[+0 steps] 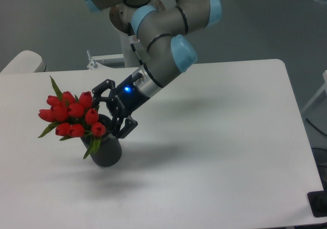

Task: Pick up the flowers from the vase
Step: 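Close the gripper around the tulip stems at the vase rim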

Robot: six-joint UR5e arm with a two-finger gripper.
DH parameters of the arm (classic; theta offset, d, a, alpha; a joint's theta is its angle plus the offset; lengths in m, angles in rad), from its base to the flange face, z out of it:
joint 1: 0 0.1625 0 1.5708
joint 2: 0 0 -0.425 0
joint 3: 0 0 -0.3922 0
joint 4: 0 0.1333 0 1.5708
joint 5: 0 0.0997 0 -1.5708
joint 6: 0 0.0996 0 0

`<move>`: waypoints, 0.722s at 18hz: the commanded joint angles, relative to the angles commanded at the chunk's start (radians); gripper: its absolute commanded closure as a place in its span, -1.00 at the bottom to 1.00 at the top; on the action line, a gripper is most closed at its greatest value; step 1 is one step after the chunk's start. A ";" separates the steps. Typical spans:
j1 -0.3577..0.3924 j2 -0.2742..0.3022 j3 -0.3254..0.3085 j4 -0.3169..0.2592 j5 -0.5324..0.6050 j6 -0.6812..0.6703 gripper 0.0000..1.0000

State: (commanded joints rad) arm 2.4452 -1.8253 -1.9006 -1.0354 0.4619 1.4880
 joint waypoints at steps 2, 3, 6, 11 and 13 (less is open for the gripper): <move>0.000 -0.011 0.000 0.002 -0.031 0.002 -0.98; -0.002 -0.015 0.000 0.003 -0.032 0.002 -0.72; 0.000 -0.015 -0.006 0.005 -0.034 0.006 0.33; 0.003 -0.014 -0.003 0.009 -0.042 0.002 0.88; 0.012 -0.005 -0.003 0.009 -0.077 -0.009 0.89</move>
State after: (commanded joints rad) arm 2.4574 -1.8301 -1.9037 -1.0262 0.3853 1.4788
